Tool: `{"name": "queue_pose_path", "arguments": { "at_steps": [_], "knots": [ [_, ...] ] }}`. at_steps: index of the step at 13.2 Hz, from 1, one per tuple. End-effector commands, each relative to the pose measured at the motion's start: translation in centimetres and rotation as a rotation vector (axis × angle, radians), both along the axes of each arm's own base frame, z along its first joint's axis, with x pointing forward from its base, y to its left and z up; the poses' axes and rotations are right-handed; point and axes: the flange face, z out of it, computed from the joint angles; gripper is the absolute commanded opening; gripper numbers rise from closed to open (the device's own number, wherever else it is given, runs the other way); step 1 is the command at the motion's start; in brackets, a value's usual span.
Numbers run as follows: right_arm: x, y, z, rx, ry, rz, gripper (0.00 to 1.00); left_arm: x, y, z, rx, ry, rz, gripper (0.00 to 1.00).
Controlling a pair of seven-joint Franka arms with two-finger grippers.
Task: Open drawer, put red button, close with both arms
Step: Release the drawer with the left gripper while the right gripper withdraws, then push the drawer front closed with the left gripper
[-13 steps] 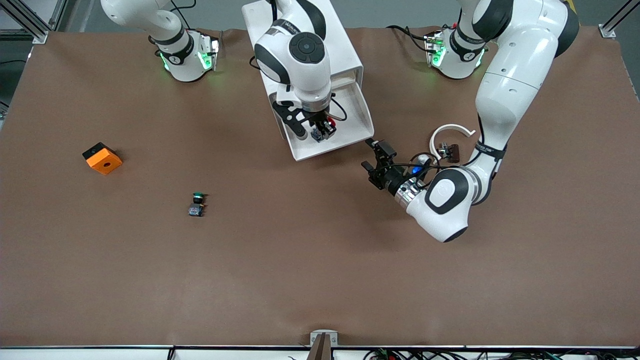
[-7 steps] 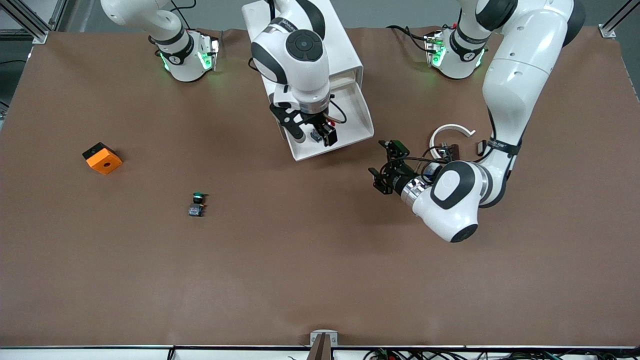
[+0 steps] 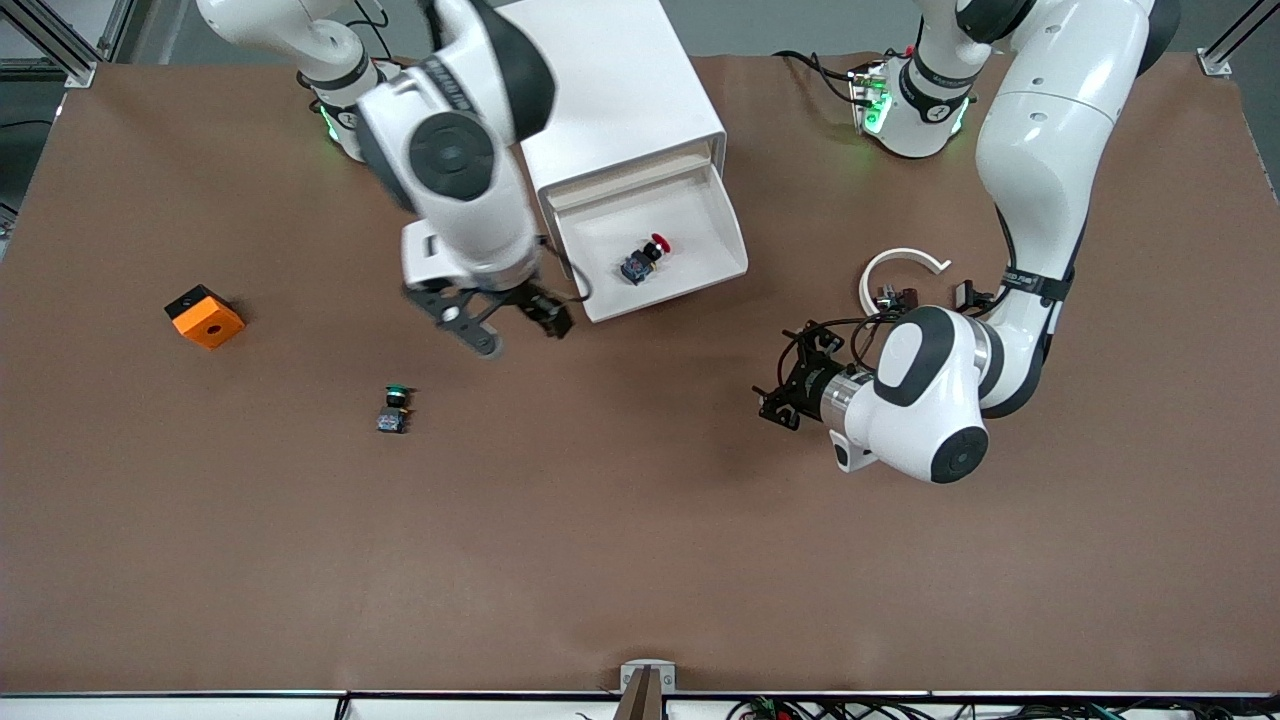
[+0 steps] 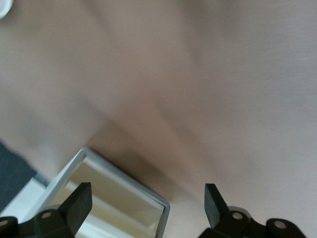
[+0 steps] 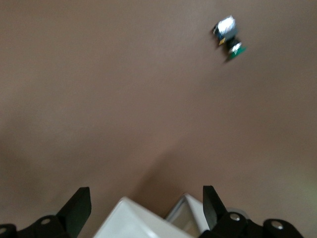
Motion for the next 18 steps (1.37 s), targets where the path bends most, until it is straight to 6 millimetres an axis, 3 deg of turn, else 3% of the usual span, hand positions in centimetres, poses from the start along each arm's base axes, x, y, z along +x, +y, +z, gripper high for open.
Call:
{"name": "queue_pose_path", "arguments": {
  "at_steps": [1, 5, 8, 11, 14, 16, 18],
  "knots": [
    [1.7, -7.6, 3.3, 0.026, 0.035, 0.162, 1.00, 0.0, -0.5, 2.4, -0.024, -0.170, -0.175, 1.00],
    [5.0, -21.1, 4.7, 0.075, 0.065, 0.367, 1.00, -0.3, -2.5, 5.3, -0.037, -0.376, -0.353, 1.00],
    [5.7, -28.8, 5.1, 0.105, 0.073, 0.479, 1.00, -1.0, -3.1, 6.2, -0.005, -0.452, -0.404, 1.00],
    [5.8, -34.5, 5.4, 0.118, 0.075, 0.559, 1.00, -1.1, -4.2, 6.1, 0.089, -0.531, -0.508, 1.00],
    [5.6, -38.7, 6.3, 0.112, 0.070, 0.596, 1.00, -2.7, -6.1, 5.8, 0.118, -0.536, -0.574, 1.00],
    [5.4, -39.2, 8.4, 0.064, 0.087, 0.599, 1.00, -4.0, -7.2, 5.6, 0.116, -0.527, -0.601, 1.00],
    [5.3, -39.9, 8.7, 0.059, 0.085, 0.582, 1.00, -6.6, -8.7, 5.3, 0.115, -0.531, -0.629, 1.00]
  ]
}}
